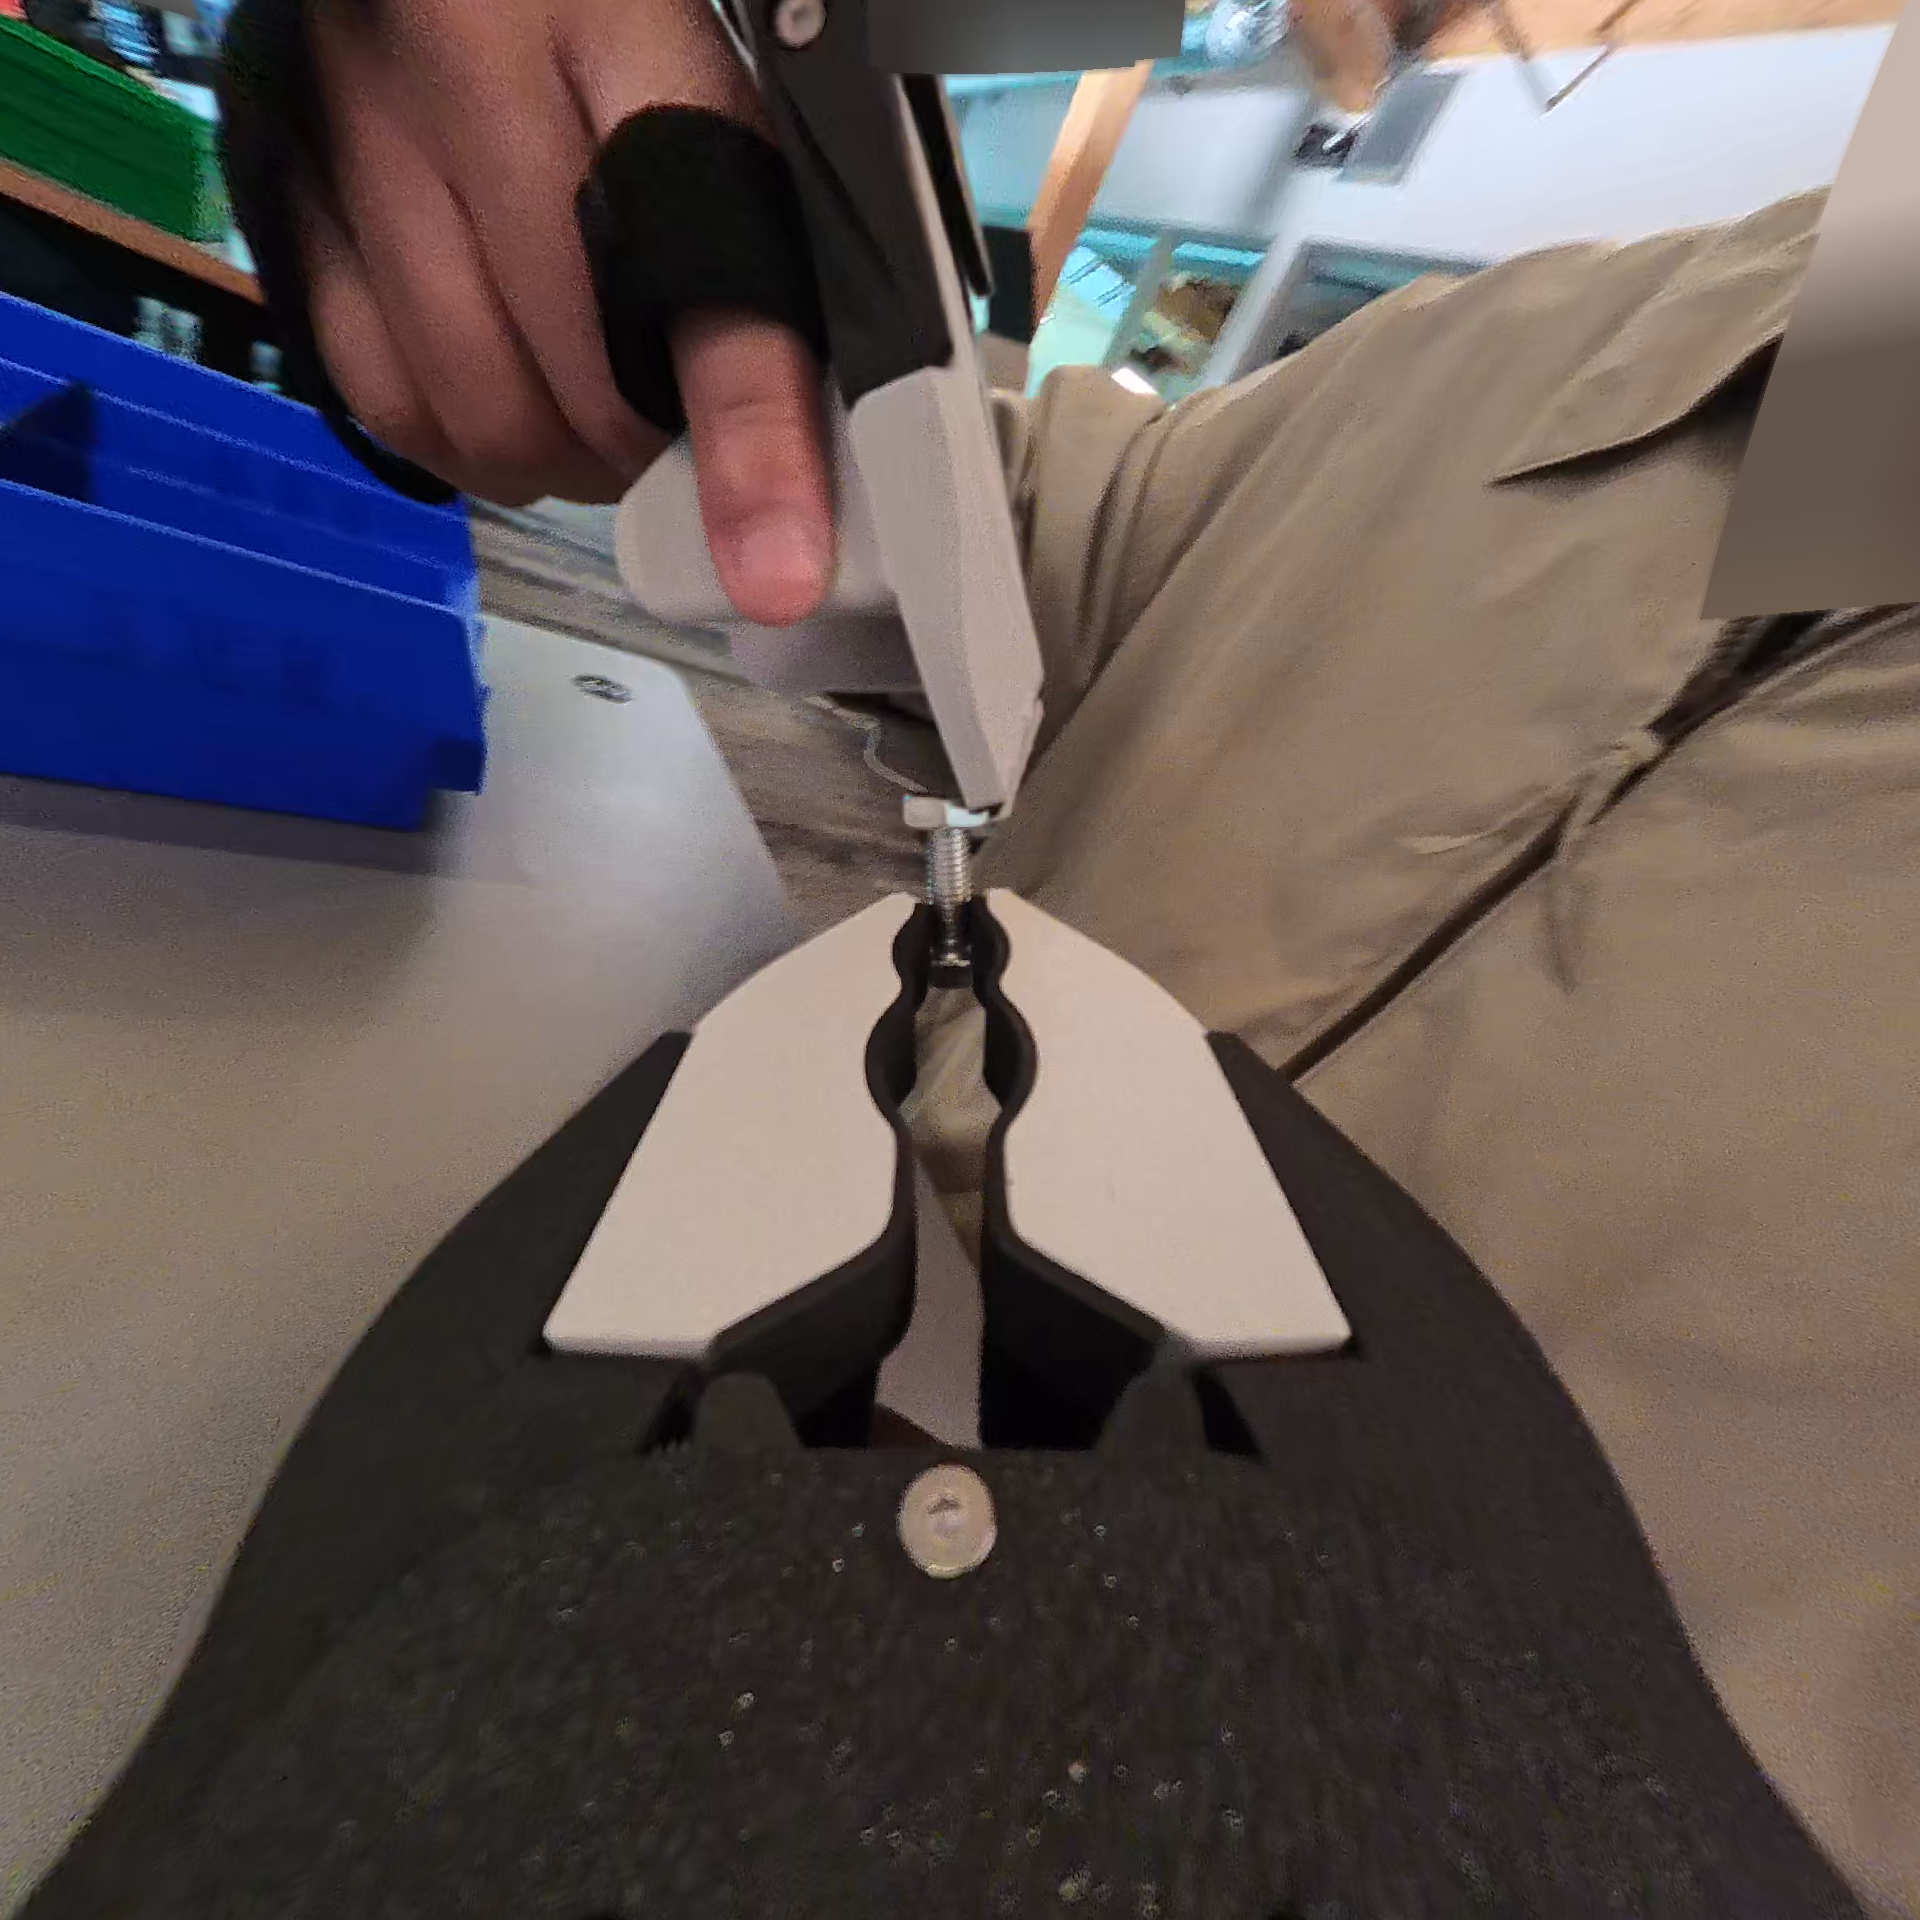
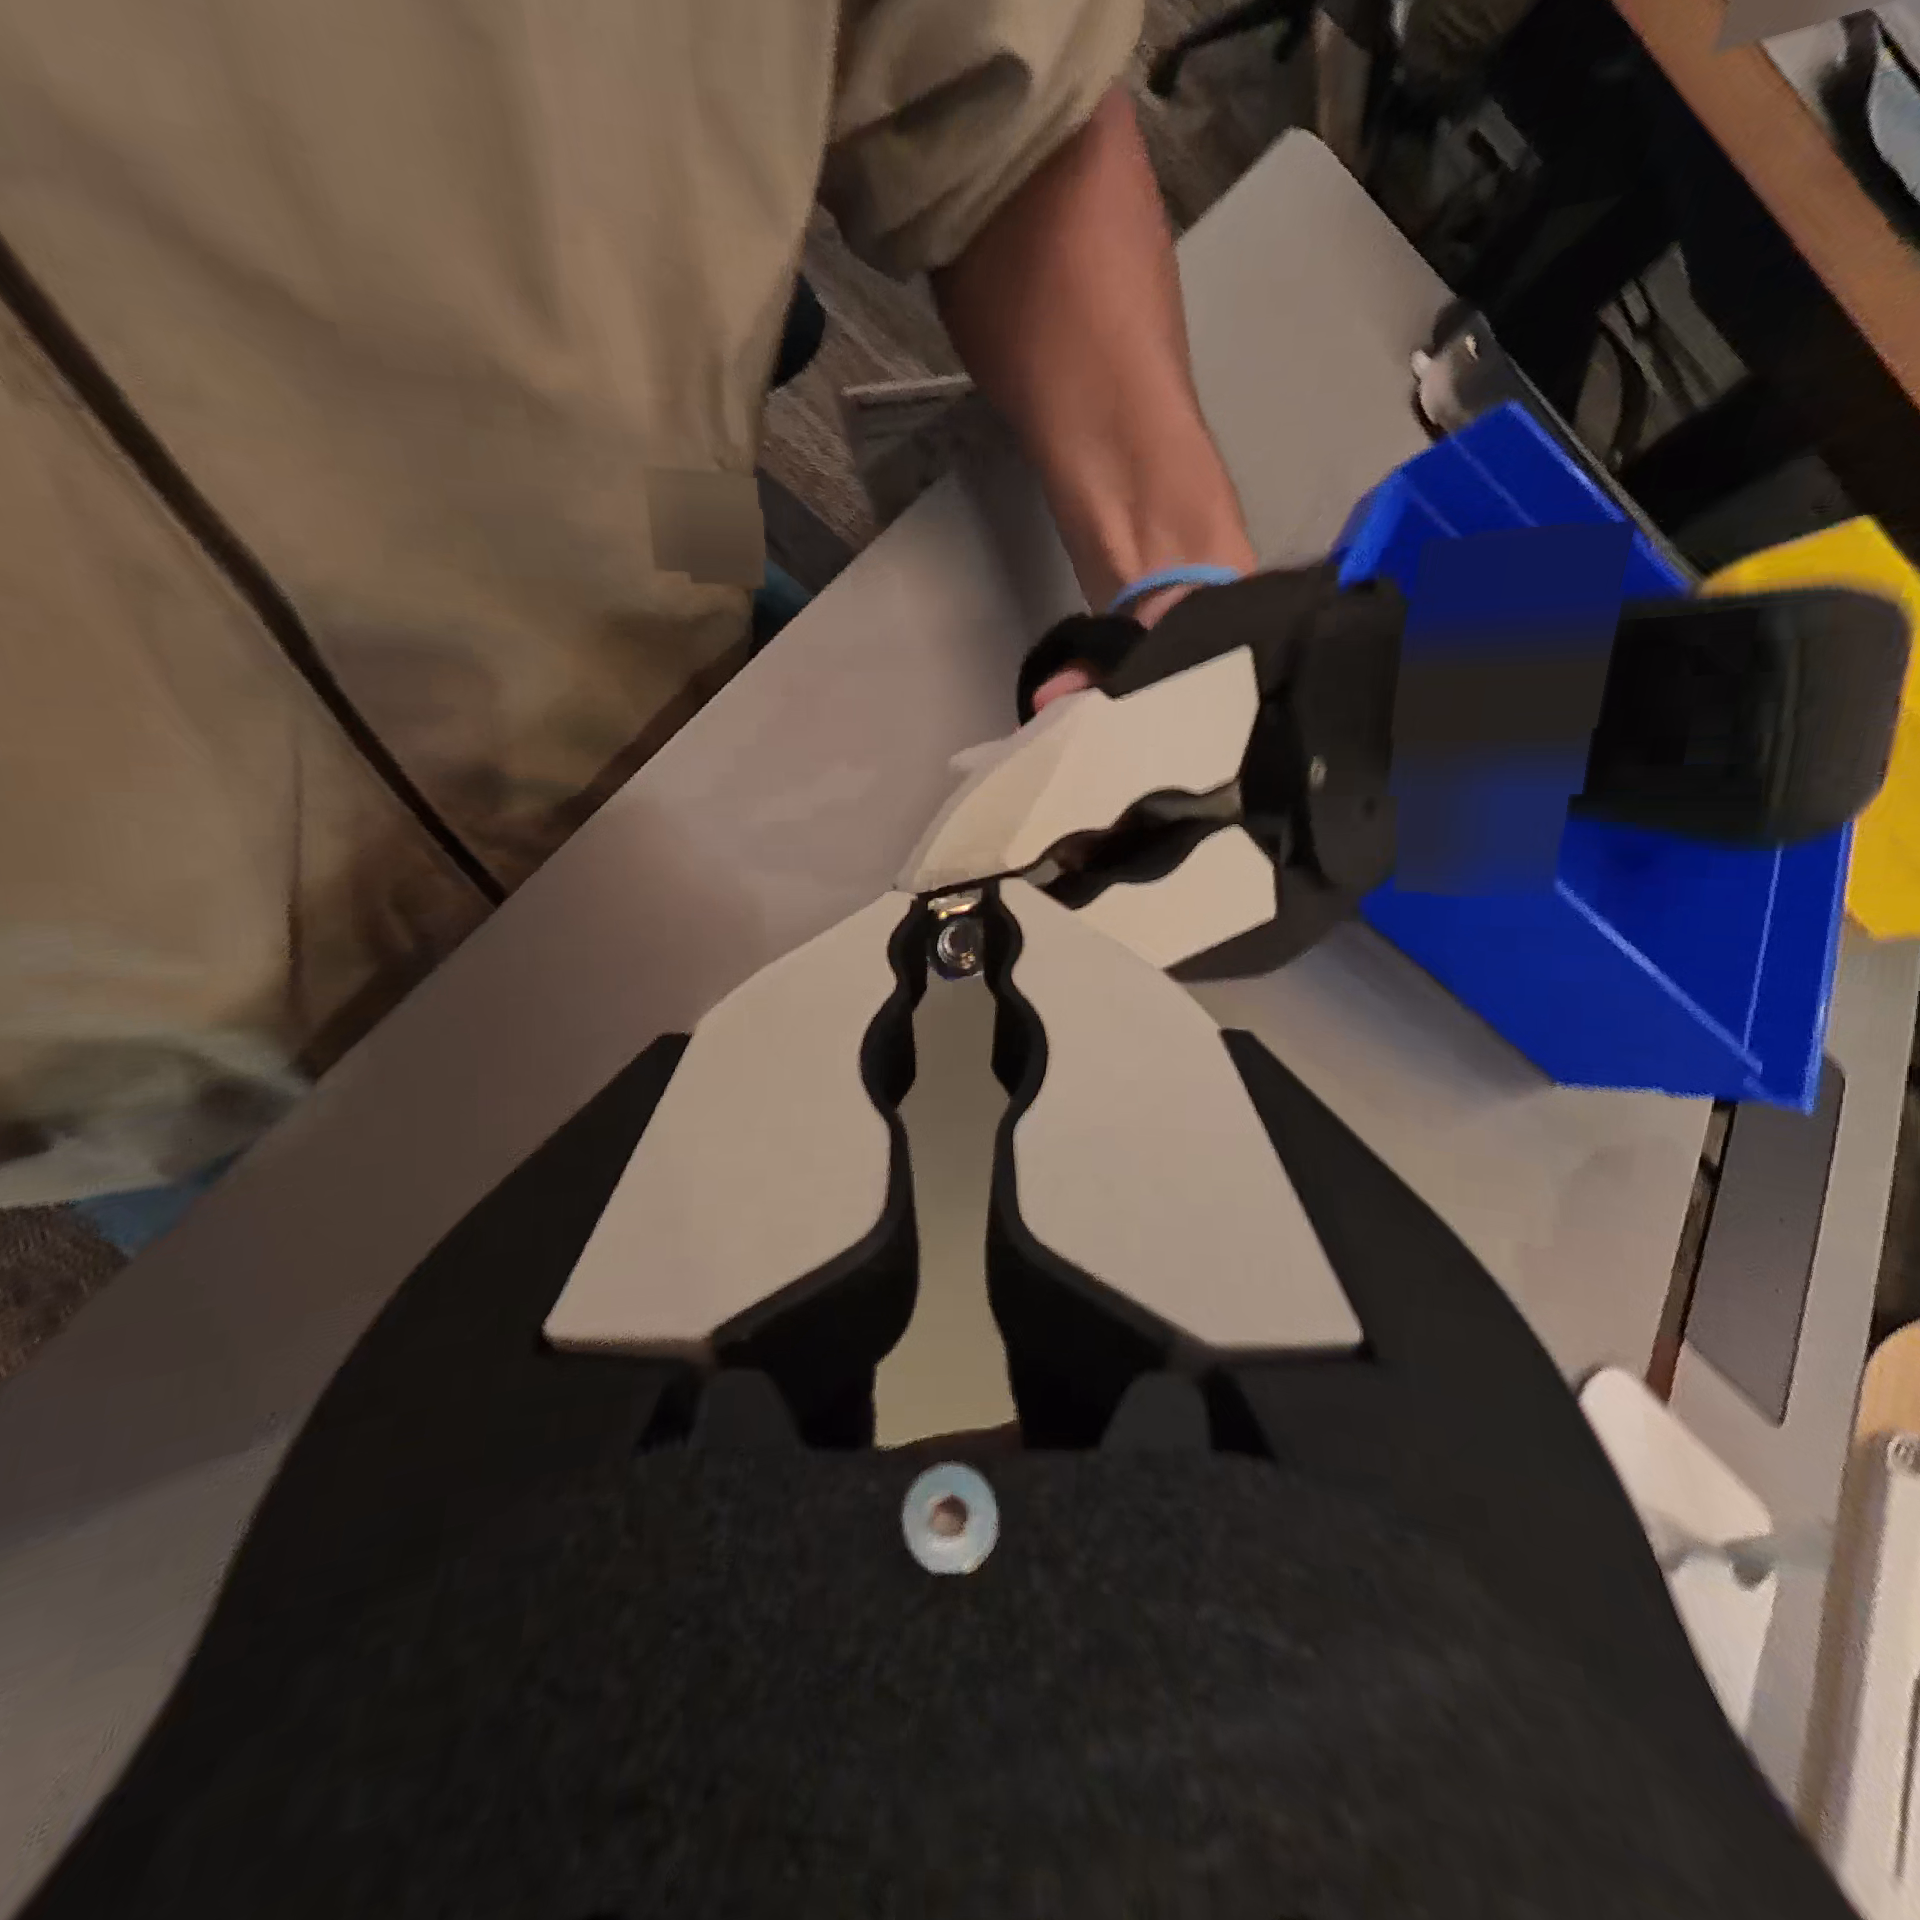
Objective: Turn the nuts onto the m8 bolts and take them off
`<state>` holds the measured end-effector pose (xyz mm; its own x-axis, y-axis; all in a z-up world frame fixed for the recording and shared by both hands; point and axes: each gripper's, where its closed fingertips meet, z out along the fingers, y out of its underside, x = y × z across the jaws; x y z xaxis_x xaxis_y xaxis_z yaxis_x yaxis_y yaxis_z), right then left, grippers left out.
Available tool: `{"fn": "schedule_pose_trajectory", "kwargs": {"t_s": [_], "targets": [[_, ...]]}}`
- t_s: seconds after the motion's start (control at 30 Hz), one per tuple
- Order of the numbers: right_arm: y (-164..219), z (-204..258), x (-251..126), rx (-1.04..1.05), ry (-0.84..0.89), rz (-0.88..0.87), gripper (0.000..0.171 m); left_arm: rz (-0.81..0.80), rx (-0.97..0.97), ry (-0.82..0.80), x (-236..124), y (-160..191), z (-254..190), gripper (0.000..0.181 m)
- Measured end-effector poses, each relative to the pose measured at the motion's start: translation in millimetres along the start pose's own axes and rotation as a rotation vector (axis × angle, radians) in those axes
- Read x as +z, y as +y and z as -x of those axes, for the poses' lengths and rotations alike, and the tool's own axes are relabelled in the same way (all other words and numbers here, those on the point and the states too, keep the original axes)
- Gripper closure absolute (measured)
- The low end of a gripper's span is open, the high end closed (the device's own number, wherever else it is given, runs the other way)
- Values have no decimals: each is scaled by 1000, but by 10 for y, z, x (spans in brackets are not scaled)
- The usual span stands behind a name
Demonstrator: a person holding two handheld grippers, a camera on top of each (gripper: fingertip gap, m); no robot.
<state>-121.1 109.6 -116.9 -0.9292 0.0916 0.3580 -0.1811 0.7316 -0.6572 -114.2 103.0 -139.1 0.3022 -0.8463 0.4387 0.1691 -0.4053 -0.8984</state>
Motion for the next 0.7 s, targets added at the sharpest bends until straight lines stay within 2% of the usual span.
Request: {"fn": "schedule_pose_trajectory", "kwargs": {"t_s": [0.23,0.27,0.43,0.53,0.57,0.6,0.7], "targets": [[38,-164,-104,-59,-23,-34,163,-89,-81,114,-106,-150,99,174],[28,-176,-111,-42,-29,-55,171,-98,-84,118,-117,-166,119,174],[183,-255,-96,102,2,-71,171,-68,-37,4,-154,-169,314,174],[272,-315,-158,203,61,-94,163,-97,25,-120,-200,-235,460,174],[309,-348,-183,264,88,-105,150,-111,56,-190,-237,-273,523,174],[363,-385,-202,326,120,-107,145,-110,91,-248,-271,-294,565,174],[601,-652,-246,532,365,-108,137,-87,219,-513,-424,-360,785,174]]}}
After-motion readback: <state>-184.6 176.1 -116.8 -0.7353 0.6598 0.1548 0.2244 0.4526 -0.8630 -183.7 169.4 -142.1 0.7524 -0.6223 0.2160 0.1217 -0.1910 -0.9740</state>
